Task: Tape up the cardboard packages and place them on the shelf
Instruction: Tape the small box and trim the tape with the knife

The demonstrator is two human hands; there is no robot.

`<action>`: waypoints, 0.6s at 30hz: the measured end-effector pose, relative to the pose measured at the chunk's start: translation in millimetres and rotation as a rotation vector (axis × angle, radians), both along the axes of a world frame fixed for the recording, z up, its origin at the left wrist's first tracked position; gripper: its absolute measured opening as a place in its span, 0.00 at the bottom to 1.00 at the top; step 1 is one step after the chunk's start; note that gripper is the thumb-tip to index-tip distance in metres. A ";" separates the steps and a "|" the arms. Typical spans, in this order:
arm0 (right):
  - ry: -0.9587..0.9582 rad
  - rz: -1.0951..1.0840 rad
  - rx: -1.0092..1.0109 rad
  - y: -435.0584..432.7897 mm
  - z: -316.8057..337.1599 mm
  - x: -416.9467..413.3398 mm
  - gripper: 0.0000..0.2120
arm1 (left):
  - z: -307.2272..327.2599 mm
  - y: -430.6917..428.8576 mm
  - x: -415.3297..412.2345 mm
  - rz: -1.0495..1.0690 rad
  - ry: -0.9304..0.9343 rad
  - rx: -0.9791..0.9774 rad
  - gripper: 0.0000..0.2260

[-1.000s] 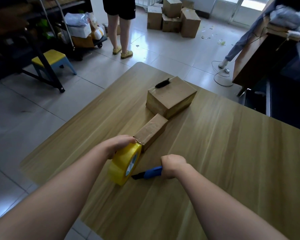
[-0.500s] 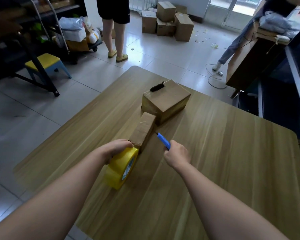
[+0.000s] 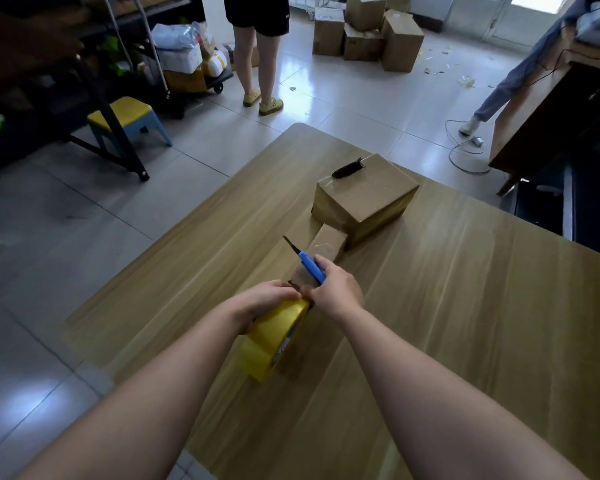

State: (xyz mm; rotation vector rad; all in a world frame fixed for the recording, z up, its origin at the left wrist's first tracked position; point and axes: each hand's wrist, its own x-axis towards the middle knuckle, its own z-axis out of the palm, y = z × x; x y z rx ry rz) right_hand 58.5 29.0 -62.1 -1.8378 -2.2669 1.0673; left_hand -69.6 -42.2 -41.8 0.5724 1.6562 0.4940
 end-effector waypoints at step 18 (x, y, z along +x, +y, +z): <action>0.016 0.108 -0.005 12.9 11.3 7.2 0.29 | -18.2 -3.0 1.3 0.044 -0.019 -0.041 0.26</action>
